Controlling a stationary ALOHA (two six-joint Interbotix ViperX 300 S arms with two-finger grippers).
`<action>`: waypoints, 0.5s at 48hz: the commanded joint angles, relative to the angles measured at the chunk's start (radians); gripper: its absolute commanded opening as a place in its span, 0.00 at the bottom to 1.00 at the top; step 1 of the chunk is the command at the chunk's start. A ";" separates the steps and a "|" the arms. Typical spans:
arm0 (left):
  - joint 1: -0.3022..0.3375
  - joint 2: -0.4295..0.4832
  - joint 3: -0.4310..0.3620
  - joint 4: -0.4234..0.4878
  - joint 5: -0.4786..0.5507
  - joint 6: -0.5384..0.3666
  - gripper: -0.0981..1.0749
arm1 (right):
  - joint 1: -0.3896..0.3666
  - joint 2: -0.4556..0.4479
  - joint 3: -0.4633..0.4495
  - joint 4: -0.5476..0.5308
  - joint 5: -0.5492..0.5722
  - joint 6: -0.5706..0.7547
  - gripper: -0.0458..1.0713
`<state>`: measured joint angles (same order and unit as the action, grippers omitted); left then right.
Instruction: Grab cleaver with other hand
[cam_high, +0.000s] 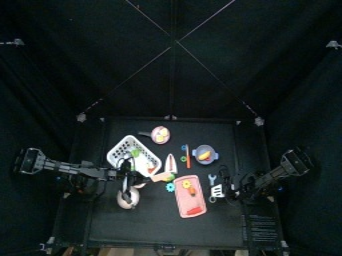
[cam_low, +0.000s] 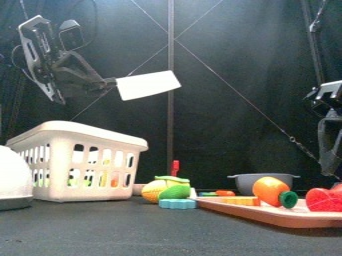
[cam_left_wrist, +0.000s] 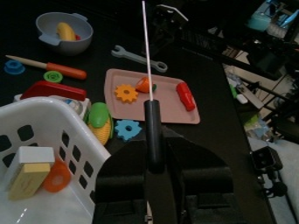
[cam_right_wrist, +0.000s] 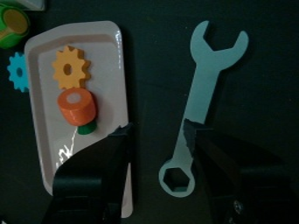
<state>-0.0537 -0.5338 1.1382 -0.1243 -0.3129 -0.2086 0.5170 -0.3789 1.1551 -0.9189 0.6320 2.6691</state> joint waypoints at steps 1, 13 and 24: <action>0.000 -0.003 -0.011 0.002 -0.009 0.002 0.39 | 0.000 -0.012 -0.018 -0.005 0.002 0.000 0.79; 0.000 -0.012 -0.015 0.003 -0.009 0.003 0.39 | -0.008 -0.020 -0.040 -0.087 0.002 0.000 0.79; -0.002 -0.126 0.020 0.002 -0.038 0.002 0.39 | -0.029 -0.029 -0.097 -0.334 0.002 0.000 0.79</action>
<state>-0.0522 -0.6136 1.1536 -0.1243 -0.3283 -0.2071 0.4970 -0.3958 1.0983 -1.1612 0.6320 2.6691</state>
